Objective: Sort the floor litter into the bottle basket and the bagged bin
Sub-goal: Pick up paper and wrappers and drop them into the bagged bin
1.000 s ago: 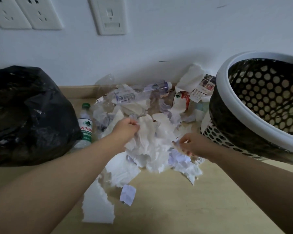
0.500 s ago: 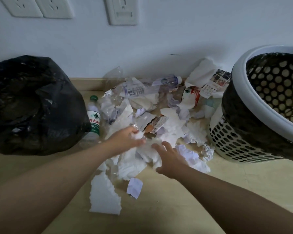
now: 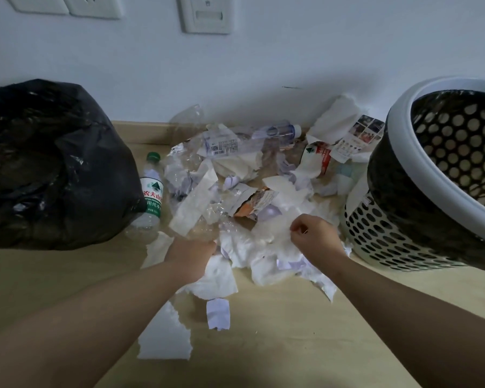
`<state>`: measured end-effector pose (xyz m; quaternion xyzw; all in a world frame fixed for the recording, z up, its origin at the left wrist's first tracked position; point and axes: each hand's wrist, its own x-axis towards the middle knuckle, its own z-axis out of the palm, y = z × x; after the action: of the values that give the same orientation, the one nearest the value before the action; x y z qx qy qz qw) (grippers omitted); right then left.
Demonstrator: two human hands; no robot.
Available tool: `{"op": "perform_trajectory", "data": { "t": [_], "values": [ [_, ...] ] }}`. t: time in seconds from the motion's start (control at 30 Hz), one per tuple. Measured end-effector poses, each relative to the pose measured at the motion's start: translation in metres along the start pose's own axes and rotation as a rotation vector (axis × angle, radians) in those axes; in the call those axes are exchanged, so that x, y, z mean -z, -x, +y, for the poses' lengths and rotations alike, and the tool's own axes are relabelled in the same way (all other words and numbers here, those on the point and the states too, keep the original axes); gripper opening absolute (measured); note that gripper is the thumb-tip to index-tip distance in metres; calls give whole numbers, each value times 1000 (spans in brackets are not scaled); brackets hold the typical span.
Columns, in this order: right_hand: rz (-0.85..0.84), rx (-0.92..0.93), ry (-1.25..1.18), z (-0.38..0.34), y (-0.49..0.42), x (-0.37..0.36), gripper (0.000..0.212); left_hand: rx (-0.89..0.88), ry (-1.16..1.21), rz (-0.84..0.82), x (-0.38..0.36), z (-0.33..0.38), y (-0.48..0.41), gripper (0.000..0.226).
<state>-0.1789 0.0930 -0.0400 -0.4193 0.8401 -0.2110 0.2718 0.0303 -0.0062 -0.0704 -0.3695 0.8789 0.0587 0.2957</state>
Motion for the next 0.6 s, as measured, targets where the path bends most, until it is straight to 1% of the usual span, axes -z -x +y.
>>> {"op": "perform_trajectory", "data": {
  "t": [0.07, 0.1, 0.17, 0.2, 0.23, 0.27, 0.4, 0.5, 0.6],
  "values": [
    [1, -20, -77, -5, -1, 3, 15, -17, 51, 0, 13, -3, -5, 43],
    [-7, -29, -109, -9, -2, 5, 15, -10, 124, 1, 22, -5, -7, 44],
    [-24, -31, -171, -20, -3, 9, 13, 9, 300, 17, 45, -12, -7, 38],
    [-36, -31, -211, -27, -4, 13, 12, 3, 359, 37, 54, -15, -6, 30],
    [-55, -28, -255, -35, -4, 17, 11, -12, 389, 64, 62, -18, -4, 21],
    [-85, -17, -292, -45, -3, 22, 11, -26, 398, 87, 70, -22, 2, 17],
    [-239, 14, -352, -76, 6, 37, 17, -26, 432, 154, 94, -37, 27, 20],
    [-253, 29, -370, -103, 13, 44, 17, 34, 570, 303, 118, -50, 53, 18],
    [-209, 69, -456, -140, 23, 48, 18, 169, 800, 499, 136, -64, 80, 11]
  ]
}}
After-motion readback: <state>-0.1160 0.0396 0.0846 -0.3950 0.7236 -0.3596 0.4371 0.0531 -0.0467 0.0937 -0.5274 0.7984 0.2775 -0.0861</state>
